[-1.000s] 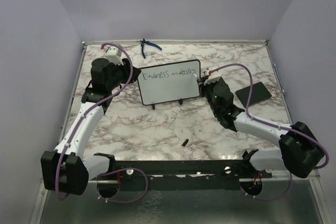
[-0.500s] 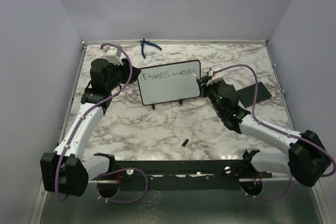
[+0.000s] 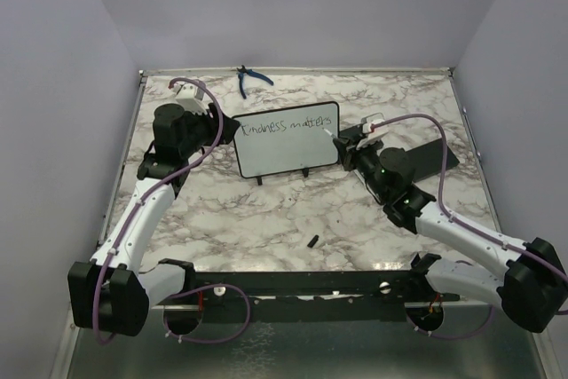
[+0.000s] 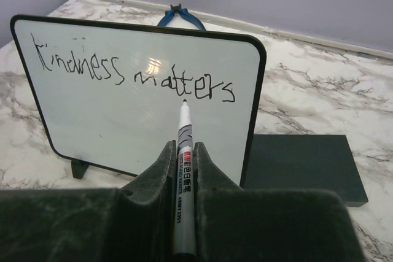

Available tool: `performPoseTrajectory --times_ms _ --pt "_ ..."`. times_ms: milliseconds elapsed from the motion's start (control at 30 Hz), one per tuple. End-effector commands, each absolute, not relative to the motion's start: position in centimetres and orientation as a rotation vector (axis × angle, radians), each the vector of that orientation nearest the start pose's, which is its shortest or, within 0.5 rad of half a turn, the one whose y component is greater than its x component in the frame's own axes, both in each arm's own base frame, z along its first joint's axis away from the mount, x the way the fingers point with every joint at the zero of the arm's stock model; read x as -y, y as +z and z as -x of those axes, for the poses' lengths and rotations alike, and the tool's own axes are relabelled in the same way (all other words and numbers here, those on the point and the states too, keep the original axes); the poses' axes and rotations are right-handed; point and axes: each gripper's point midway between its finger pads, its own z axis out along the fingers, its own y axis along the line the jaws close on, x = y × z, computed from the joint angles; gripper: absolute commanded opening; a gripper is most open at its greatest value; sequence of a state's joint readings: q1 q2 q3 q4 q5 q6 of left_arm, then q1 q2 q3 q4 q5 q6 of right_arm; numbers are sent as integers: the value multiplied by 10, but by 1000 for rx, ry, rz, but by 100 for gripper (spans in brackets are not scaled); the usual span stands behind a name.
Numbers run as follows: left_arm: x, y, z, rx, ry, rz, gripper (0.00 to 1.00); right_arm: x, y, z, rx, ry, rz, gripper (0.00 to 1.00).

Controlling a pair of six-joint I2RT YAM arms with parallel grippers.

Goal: Write a sentence on the whiteboard

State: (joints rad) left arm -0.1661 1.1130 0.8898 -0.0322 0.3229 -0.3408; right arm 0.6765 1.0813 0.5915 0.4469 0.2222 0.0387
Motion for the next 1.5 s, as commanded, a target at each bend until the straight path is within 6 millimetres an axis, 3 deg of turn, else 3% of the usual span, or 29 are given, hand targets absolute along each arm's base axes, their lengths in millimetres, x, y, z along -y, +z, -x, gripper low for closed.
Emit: performPoseTrajectory --times_ms 0,167,467,700,1000,1467 --pt "130 257 -353 -1850 -657 -44 53 -224 225 -310 -1619 457 349 1" --pt "137 257 -353 -1839 -718 -39 53 -251 219 -303 -1619 546 382 1" --pt "142 251 -353 -1848 -742 -48 49 -320 193 -299 -1637 592 551 1" --pt "142 246 -354 -1863 -742 -44 49 -351 195 -307 -1598 634 596 1" --pt "142 245 -355 -1866 -740 -47 49 -369 188 -319 -1595 631 629 1" --pt "143 247 -354 -1860 -742 -52 49 -364 175 -332 -1628 557 591 0"
